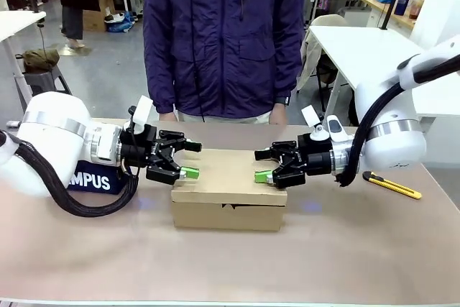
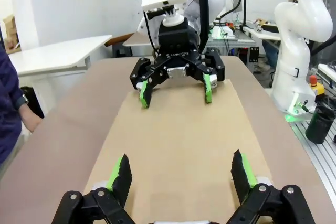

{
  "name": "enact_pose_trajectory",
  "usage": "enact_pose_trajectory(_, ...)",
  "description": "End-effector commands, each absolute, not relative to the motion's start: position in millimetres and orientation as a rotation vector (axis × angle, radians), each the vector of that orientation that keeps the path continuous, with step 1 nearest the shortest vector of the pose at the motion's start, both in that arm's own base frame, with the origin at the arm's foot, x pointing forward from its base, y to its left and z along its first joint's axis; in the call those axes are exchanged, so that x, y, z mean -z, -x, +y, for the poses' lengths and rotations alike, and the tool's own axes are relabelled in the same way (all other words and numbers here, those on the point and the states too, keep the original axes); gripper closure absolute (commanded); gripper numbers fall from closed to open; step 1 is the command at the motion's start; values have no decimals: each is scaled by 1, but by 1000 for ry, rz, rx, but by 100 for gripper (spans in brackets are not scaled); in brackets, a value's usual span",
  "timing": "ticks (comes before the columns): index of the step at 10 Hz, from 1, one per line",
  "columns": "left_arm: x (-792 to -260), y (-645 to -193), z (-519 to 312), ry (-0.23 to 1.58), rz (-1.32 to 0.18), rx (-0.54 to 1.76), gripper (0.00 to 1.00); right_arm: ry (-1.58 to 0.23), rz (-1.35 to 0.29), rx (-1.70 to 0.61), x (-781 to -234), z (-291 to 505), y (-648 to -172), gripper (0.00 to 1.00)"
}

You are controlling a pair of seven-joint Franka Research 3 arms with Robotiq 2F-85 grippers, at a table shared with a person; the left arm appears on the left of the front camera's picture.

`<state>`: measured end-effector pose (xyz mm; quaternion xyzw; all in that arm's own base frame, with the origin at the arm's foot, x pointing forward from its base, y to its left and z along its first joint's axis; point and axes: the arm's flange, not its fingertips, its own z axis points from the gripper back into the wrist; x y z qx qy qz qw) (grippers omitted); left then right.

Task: Pack the item into the box.
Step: Close the Mailer Box.

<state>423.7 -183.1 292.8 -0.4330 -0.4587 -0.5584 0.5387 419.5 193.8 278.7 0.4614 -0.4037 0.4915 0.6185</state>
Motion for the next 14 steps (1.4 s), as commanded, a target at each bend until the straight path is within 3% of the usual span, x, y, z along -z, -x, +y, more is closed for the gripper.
enact_pose_trajectory(1, -288, -428, -186, 1040, -1024, 1321, 0, -1018, -875, -1155, -278, 197, -418, 0)
enact_pose_trajectory(6, -284, -430, -181, 1016, -1015, 1312, 0, -1024, -918, -1151, -286, 187, -419, 0)
enact_pose_trajectory(9, -341, -413, -167, 1077, -1129, 1310, 0, -1094, -956, -1039, -328, 148, -402, 0)
enact_pose_trajectory(12, -408, -379, -128, 1046, -1093, 1175, 0, -1143, -851, -955, -372, 95, -356, 0)
enact_pose_trajectory(14, -431, -353, -94, 977, -860, 976, 0, -1123, -755, -863, -388, 55, -324, 0)
